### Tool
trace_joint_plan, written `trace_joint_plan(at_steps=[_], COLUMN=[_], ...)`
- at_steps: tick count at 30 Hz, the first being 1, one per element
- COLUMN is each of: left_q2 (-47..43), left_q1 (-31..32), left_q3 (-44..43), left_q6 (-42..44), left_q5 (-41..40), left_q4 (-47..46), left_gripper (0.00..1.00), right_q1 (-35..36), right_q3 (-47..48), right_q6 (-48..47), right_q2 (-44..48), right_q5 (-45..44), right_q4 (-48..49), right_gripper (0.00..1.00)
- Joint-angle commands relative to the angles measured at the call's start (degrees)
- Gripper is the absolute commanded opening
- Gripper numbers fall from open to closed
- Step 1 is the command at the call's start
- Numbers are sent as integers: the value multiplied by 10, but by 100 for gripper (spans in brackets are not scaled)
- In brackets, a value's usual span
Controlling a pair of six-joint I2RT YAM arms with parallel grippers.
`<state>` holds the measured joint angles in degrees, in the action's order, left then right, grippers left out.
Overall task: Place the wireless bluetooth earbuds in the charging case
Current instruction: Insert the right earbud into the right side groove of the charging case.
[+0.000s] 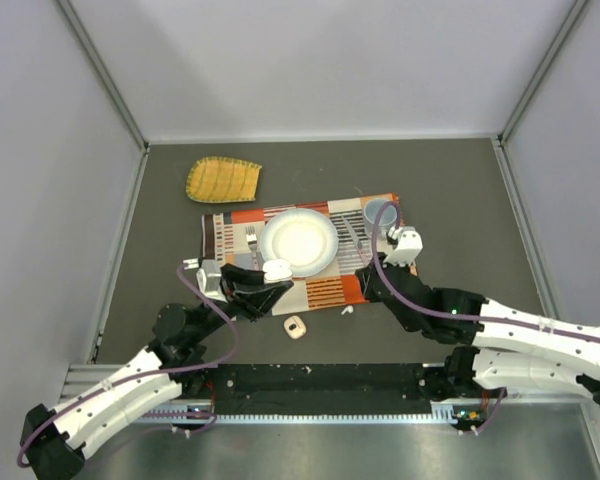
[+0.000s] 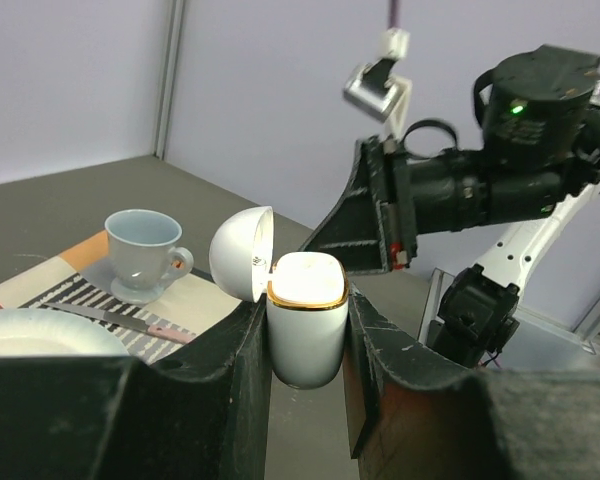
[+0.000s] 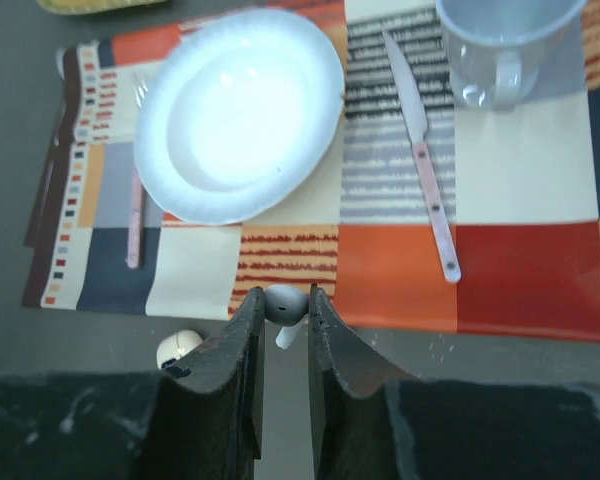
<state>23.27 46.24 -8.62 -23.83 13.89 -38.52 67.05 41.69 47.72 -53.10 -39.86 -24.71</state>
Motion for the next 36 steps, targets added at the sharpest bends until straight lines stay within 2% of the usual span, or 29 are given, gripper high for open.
trace_joint_plan(at_steps=[1,7,14,18,21,27,32,36], left_q2=[11,33,47,50,53,66,76,77], left_q1=[1,2,2,2,2,2,2,2], left_q3=[-32,-41,-45,-49,-53,-53,-48,-42], left_q6=[-6,-9,-12,-10,-9,-10,-14,4], left_q5=[-8,3,3,-4,-7,-4,1,11], left_q4=[-21,-21,-23,-21,-24,-43,-63,-87], left_gripper=[0,0,0,0,0,0,0,0], right_q1=[48,109,170,206,225,238,239,239], right_q3=[37,93,156,161,157,139,134,137], right_q6=[-140,-285,-426,-520,-554,-568,-562,-522], right_q2=[29,29,-9,-38,-60,-92,-108,-113], right_q5=[-130,-175,-178,-178,-180,-175,-168,-153], right_q4=[83,183,291,372,425,504,522,507], right_gripper=[0,0,0,0,0,0,0,0])
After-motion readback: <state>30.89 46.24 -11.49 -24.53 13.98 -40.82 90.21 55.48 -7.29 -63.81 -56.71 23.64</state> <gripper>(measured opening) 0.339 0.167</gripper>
